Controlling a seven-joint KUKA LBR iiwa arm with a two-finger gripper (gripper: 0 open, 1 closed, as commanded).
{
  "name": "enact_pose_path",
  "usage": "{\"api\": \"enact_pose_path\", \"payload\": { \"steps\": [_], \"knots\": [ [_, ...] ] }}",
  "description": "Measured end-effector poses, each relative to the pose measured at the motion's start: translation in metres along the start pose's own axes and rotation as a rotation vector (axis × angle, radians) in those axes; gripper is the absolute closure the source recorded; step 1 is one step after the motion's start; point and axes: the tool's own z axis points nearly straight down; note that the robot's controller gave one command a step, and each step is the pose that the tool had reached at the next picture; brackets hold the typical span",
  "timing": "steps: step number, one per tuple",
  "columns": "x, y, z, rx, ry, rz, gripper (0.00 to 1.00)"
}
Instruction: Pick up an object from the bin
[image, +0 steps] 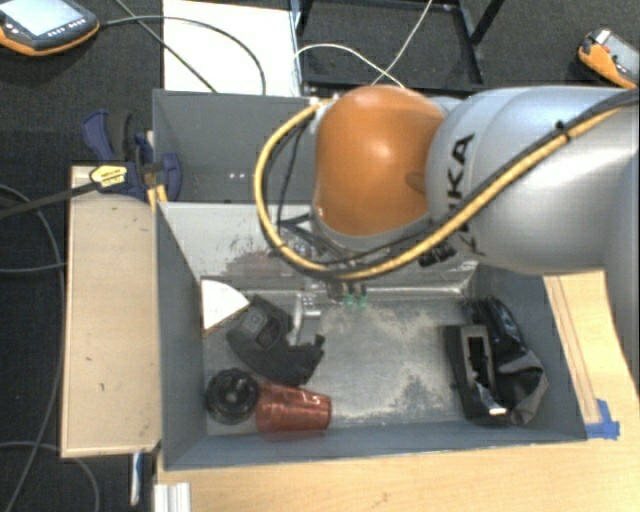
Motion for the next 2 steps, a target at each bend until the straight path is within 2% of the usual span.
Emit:
{"api": "enact_pose_path", "payload": {
  "steps": [1, 2],
  "knots": [
    [-0.002, -0.001, -0.005, -0.002, -0.009, 0.006, 0.00],
    [0.000, 0.001, 0.123, -0.002, -0.005, 0.218, 0.00]
  ]
}}
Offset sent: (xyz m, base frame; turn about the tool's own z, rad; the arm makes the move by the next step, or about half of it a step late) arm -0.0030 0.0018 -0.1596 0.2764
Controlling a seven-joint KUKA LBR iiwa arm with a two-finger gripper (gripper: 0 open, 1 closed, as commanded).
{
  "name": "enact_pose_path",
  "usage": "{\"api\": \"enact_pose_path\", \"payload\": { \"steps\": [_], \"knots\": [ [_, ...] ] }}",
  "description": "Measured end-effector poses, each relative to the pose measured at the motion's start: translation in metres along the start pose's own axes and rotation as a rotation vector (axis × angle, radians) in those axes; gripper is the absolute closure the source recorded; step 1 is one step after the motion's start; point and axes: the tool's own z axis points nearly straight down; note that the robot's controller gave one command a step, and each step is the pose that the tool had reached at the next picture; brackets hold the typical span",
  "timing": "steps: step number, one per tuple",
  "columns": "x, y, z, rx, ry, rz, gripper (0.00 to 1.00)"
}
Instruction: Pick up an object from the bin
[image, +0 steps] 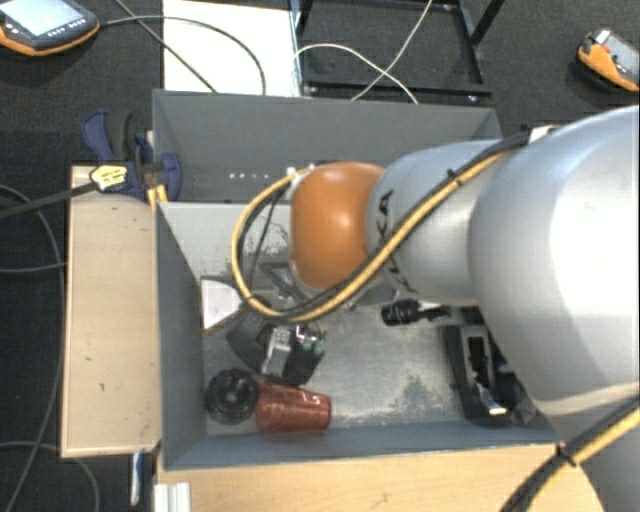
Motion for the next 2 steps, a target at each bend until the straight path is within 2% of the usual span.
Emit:
{"api": "enact_pose_path", "payload": {
  "steps": [1, 2],
  "knots": [
    [-0.003, 0.005, -0.056, -0.004, -0.010, -0.047, 0.00],
    [0.011, -0.023, -0.004, 0.000, 0.001, 0.164, 0.00]
  ]
}}
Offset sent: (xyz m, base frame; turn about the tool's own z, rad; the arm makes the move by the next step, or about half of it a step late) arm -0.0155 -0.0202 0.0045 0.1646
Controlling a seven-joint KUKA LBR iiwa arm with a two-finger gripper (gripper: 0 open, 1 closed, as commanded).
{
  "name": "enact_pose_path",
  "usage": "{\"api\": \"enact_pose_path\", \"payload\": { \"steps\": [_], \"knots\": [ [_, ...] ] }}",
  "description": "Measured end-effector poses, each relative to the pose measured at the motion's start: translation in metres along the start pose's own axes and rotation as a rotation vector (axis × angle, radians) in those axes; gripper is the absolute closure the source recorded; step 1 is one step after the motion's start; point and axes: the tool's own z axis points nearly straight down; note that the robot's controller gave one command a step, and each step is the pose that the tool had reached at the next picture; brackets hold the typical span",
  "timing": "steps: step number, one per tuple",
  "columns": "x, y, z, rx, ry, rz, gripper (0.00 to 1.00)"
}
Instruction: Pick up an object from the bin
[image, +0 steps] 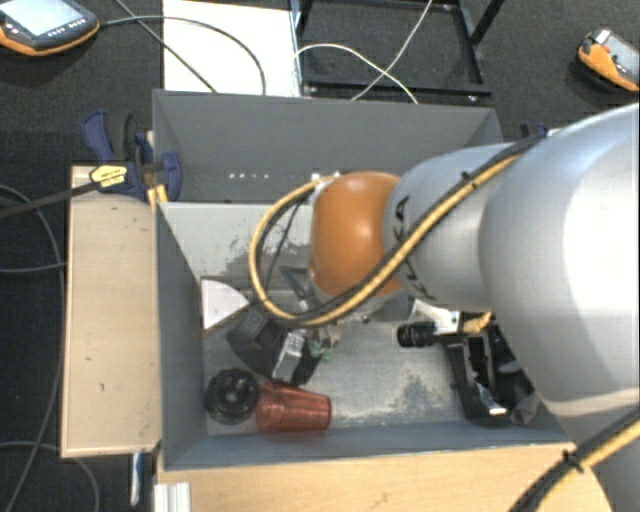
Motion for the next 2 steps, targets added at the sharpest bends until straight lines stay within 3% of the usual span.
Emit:
{"api": "enact_pose_path", "payload": {
  "steps": [1, 2],
  "knots": [
    [0.000, 0.020, 0.039, -0.010, -0.017, -0.062, 0.00],
    [0.018, 0.009, 0.039, -0.004, -0.001, 0.273, 1.00]
  ]
}}
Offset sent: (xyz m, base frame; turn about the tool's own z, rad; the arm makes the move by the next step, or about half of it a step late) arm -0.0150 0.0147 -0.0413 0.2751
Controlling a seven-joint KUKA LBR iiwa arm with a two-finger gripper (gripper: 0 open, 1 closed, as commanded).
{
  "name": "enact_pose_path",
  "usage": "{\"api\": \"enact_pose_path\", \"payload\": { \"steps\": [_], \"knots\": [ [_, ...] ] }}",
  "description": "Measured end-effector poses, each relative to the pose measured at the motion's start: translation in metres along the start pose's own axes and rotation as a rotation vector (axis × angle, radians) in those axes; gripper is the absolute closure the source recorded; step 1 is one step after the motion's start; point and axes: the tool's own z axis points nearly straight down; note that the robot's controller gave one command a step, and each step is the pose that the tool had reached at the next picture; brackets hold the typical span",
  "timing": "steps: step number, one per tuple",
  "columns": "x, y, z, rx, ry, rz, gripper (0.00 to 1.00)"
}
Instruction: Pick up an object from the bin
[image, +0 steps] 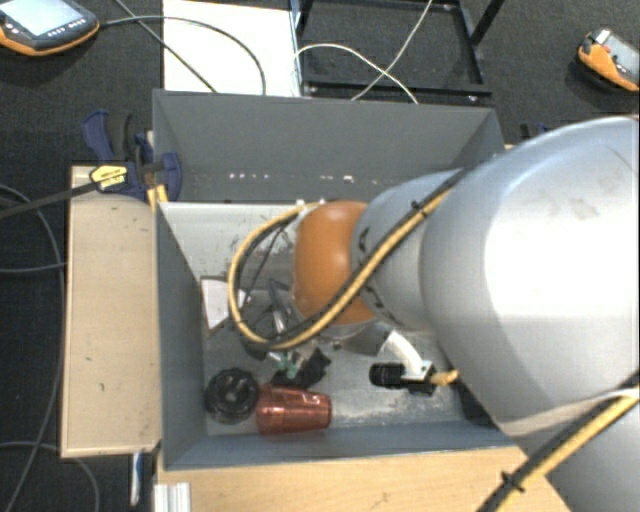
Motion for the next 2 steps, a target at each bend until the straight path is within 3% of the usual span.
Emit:
{"api": "enact_pose_path", "payload": {
  "steps": [2],
  "knots": [
    [0.0005, -0.0009, -0.0029, 0.001, 0.000, 0.001, 1.00]
  ]
}}
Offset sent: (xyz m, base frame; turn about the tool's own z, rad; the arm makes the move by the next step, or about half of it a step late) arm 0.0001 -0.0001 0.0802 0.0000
